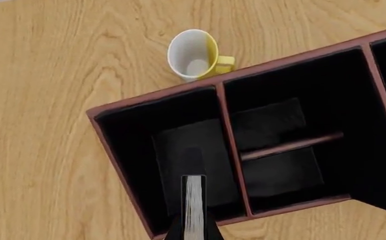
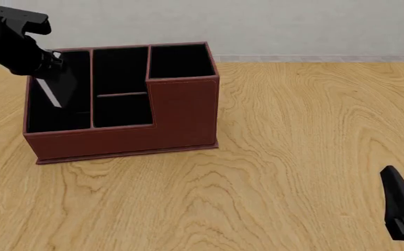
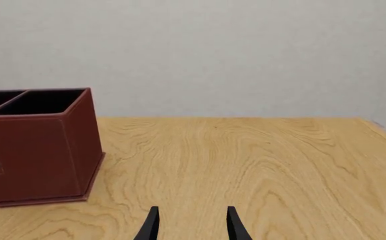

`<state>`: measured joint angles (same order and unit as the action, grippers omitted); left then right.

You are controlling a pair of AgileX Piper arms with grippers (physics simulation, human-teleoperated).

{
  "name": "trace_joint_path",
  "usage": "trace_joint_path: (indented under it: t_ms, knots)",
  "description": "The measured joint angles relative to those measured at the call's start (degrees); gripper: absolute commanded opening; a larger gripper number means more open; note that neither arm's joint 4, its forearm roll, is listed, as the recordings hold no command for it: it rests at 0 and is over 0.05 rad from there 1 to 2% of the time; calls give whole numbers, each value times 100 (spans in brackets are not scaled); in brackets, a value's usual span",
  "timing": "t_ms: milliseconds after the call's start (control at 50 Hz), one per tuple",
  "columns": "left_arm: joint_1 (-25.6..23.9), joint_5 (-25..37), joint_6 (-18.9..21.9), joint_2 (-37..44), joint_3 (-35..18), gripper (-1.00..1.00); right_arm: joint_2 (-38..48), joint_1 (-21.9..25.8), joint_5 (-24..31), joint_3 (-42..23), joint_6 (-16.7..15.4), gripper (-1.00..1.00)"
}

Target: Pick up the book and place it in the left compartment of the caddy.

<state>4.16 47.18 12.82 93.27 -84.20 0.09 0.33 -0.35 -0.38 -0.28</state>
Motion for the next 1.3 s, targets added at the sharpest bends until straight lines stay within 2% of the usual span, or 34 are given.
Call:
trace_joint_path:
  t_ms: [1300]
  knots:
    - [19,-666,45,438,345,-100,-4,45,-12,5,-57,100]
